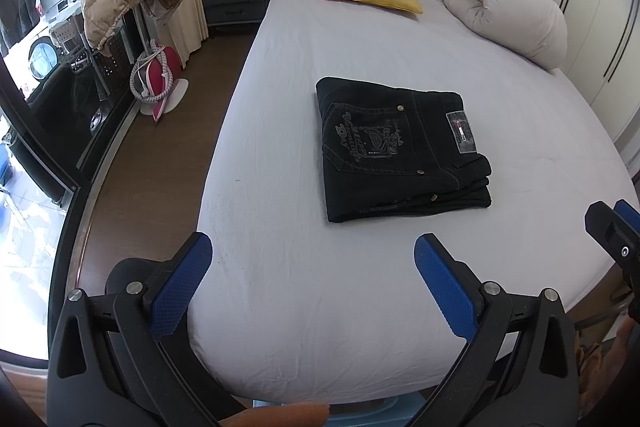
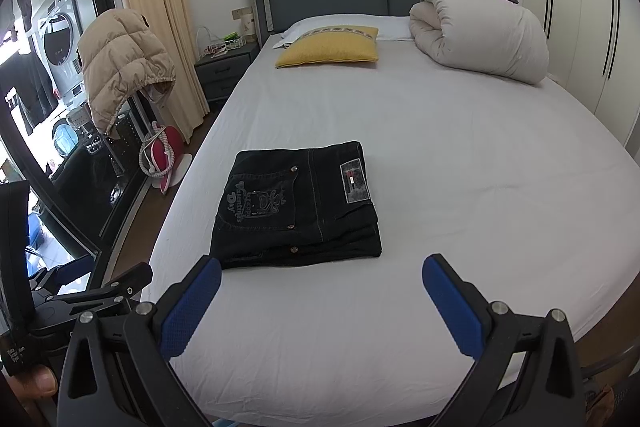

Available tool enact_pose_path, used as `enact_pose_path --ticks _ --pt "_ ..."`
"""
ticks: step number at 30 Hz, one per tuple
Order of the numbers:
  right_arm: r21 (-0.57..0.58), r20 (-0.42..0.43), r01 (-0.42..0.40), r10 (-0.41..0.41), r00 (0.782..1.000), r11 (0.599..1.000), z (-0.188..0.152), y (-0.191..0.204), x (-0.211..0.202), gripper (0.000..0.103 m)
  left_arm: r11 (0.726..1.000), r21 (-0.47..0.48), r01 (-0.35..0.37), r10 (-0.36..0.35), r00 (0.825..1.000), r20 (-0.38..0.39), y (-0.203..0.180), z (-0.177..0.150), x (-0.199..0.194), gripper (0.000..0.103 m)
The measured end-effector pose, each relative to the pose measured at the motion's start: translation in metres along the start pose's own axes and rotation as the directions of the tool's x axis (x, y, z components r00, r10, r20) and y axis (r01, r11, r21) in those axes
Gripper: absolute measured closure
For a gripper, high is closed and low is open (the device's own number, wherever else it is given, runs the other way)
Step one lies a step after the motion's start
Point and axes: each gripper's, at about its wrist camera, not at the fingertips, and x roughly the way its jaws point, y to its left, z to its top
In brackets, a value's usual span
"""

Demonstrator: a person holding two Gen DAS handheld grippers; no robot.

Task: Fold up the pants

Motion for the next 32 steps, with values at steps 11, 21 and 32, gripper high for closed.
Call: enact_pose_path --ticks 11,21,32 --pt "0.001 -0.001 -0.001 0.001 1.000 1.000 0.0001 -0.0001 -0.0005 0.000 1.000 -0.002 0.000 0.000 1.000 -0.003 -0.0002 -0.0011 0.0011 0.000" --pt "0.000 -0.004 -0.003 0.003 1.000 1.000 -0.0015 0.0007 0.0004 0.000 1.000 -0.003 0.002 -0.002 1.000 -0.006 -0.0001 -0.0016 0.0029 0.000" --pt "-0.001 -0.006 -0.006 0.006 1.000 1.000 -0.0046 0.0013 0.0001 0.000 1.000 0.009 0.008 -0.008 1.000 0.010 -0.0037 -0.0030 0.0000 0.000"
